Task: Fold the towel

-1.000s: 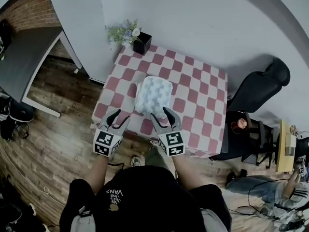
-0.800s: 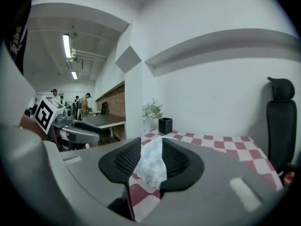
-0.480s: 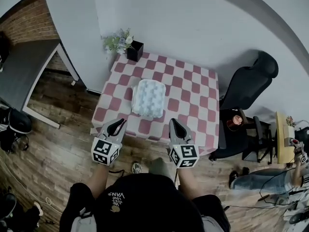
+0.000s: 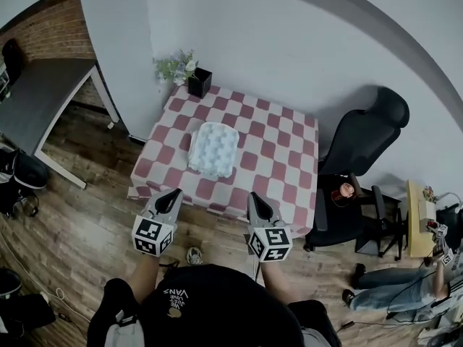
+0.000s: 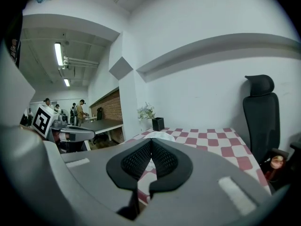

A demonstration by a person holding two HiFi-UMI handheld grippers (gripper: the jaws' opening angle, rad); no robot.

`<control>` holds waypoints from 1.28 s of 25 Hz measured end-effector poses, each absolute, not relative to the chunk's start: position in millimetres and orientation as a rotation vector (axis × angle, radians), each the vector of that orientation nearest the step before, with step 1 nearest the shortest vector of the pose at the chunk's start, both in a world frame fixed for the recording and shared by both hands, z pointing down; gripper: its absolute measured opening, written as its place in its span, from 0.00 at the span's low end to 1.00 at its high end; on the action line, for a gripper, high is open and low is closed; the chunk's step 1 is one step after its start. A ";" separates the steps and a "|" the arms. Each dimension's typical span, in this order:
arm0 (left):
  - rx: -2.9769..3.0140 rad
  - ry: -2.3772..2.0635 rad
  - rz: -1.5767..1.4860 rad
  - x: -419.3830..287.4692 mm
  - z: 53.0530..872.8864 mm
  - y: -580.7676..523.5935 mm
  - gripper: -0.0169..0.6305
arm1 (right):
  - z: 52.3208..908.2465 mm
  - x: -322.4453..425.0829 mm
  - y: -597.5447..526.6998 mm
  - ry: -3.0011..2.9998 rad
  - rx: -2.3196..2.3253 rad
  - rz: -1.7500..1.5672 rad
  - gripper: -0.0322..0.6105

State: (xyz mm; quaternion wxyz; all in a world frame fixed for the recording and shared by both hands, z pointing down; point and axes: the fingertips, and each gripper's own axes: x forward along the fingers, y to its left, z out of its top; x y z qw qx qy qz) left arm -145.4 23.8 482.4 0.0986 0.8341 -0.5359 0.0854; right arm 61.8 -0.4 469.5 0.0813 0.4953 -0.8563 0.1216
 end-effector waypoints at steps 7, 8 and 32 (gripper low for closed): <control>2.412 -1.651 0.254 -121.9 480.9 61.5 0.04 | 477.8 92.9 30.1 -2.569 1.403 0.428 0.06; 2.408 -1.656 0.259 -118.0 481.7 67.9 0.04 | 479.4 96.7 35.2 -2.570 1.391 0.431 0.06; 2.368 -1.733 0.379 -60.4 501.3 149.7 0.04 | 509.9 137.7 99.1 -2.565 1.236 0.445 0.06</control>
